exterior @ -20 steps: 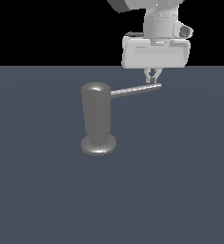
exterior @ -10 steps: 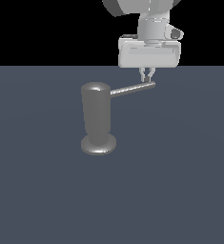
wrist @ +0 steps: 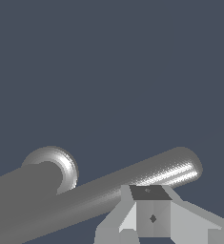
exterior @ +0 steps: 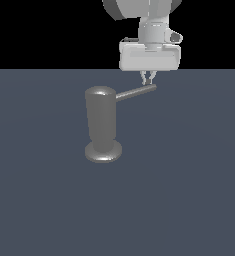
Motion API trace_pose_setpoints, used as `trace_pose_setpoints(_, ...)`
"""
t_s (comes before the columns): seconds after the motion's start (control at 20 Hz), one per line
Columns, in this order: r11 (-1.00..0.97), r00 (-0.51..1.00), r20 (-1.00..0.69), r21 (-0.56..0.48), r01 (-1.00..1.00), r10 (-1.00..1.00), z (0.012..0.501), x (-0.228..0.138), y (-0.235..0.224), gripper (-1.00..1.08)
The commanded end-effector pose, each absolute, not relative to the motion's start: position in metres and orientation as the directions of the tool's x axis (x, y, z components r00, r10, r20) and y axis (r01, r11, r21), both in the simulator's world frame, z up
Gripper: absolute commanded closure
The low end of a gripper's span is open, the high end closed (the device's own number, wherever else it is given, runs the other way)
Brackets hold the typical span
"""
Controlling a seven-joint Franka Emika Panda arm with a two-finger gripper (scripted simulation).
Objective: Turn on the faucet by rotating a designated handle.
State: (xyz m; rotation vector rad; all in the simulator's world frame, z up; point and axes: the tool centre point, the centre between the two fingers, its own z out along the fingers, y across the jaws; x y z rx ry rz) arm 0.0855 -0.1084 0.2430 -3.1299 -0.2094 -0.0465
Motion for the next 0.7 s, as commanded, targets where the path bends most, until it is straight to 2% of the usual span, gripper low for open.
trace_pose_setpoints(0.0,-0.994,0.994,0.01,0.001,0.113,0.113,0.228,0.089,-0.121,1.08)
trace_pose_setpoints(0.65,-0.994,0.994,0.002,0.0,0.105,0.105,0.223,0.12,-0.117,1.08)
